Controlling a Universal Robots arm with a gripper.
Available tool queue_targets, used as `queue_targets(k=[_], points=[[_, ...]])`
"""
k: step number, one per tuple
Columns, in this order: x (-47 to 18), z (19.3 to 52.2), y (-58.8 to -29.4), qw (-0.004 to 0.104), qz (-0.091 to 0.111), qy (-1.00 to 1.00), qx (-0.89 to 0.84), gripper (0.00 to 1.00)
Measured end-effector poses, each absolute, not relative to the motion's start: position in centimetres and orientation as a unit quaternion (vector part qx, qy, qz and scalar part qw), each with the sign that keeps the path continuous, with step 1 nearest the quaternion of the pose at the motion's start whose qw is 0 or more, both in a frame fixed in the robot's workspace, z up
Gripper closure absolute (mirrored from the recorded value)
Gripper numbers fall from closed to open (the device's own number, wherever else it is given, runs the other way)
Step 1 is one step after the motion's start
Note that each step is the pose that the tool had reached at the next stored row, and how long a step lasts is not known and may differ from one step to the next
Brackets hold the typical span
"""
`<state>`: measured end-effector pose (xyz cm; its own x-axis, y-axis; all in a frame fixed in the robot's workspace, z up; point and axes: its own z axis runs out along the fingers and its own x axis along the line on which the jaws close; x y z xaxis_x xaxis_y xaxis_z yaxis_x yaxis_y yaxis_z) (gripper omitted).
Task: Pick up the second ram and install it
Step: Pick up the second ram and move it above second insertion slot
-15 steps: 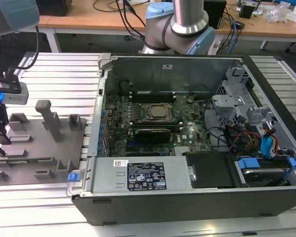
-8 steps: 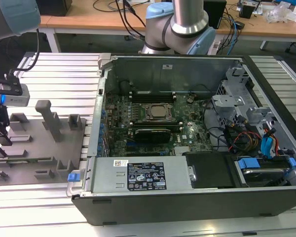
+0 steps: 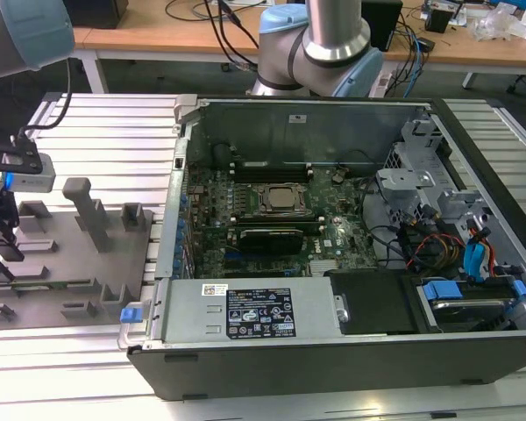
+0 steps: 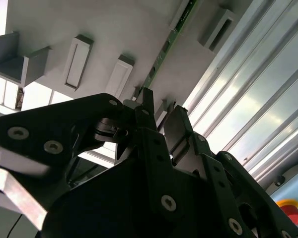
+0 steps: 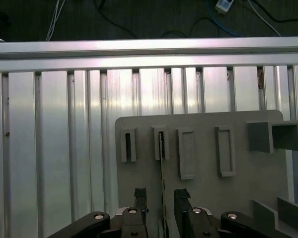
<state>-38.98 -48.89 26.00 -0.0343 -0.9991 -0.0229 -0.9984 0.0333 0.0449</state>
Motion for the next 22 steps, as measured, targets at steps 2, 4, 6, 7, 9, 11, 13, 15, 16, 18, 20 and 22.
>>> queue_targets(k=[2, 4, 6, 7, 9, 11, 13, 15, 16, 18, 20, 22], points=[[-39.0, 25.9, -48.9, 0.007, -0.024, -0.718, 0.695, 0.64], [-39.0, 25.7, -48.9, 0.007, -0.024, -0.718, 0.696, 0.64], [-39.0, 25.5, -48.9, 0.007, -0.024, -0.718, 0.696, 0.64], [-39.0, 25.4, -48.9, 0.007, -0.024, -0.717, 0.696, 0.64], [-39.0, 25.2, -48.9, 0.007, -0.024, -0.717, 0.697, 0.64], [-39.0, 25.1, -48.9, 0.007, -0.024, -0.717, 0.697, 0.64], [-39.0, 24.8, -48.9, 0.007, -0.024, -0.716, 0.697, 0.64], [-39.0, 24.5, -48.9, 0.007, -0.024, -0.716, 0.698, 0.64], [-39.0, 24.5, -48.9, 0.007, -0.024, -0.715, 0.698, 0.64], [-38.8, 24.1, -48.9, 0.008, -0.024, -0.713, 0.701, 0.64], [-38.8, 24.0, -48.9, 0.008, -0.024, -0.711, 0.703, 0.64], [-38.6, 23.9, -48.7, 0.008, -0.024, -0.709, 0.704, 0.64]])
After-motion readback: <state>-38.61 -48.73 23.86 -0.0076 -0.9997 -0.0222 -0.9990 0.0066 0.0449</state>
